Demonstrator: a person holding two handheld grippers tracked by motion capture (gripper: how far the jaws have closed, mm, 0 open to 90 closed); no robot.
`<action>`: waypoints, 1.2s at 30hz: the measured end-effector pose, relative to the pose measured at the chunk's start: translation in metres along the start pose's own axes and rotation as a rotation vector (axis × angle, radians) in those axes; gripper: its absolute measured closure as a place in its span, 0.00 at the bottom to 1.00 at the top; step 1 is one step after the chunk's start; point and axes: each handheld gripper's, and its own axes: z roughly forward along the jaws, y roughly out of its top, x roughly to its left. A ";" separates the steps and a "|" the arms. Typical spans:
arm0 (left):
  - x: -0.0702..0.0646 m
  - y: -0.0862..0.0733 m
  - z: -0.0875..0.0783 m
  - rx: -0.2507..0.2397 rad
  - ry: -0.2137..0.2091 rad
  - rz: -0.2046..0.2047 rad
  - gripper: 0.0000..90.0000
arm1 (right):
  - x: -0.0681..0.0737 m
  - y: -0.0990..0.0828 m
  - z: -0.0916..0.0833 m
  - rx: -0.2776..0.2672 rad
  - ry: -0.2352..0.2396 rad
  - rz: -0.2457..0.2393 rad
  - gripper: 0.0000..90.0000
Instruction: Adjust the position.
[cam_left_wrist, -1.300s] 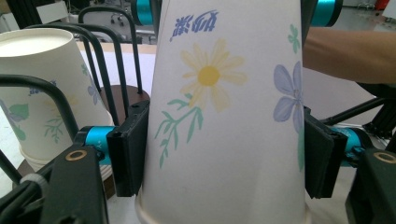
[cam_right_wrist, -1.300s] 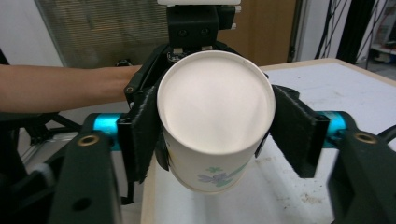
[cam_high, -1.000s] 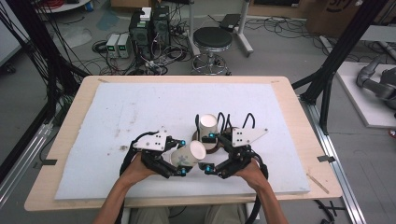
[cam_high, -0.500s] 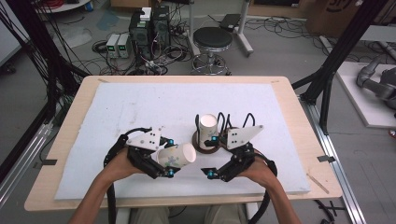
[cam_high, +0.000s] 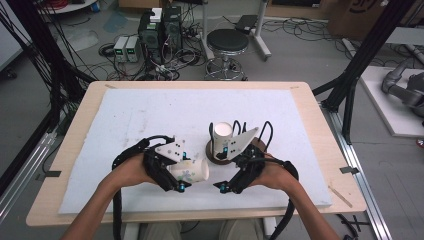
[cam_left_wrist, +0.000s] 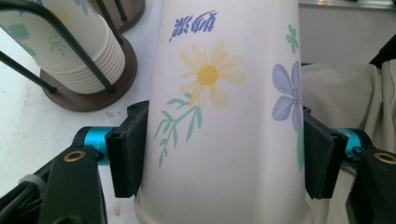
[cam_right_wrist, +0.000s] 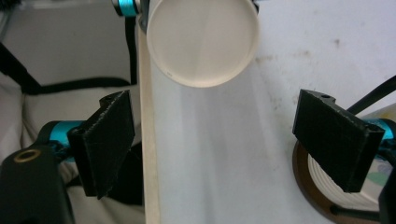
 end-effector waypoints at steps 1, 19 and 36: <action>0.000 0.000 0.001 0.007 -0.001 -0.004 0.32 | 0.000 0.001 0.001 0.022 -0.001 0.001 0.15; -0.001 0.023 0.026 0.092 -0.025 0.025 0.32 | 0.000 0.015 0.019 0.153 0.005 -0.037 0.16; 0.000 0.026 0.031 0.088 -0.034 0.027 0.32 | -0.002 0.015 0.022 0.139 0.052 -0.038 0.39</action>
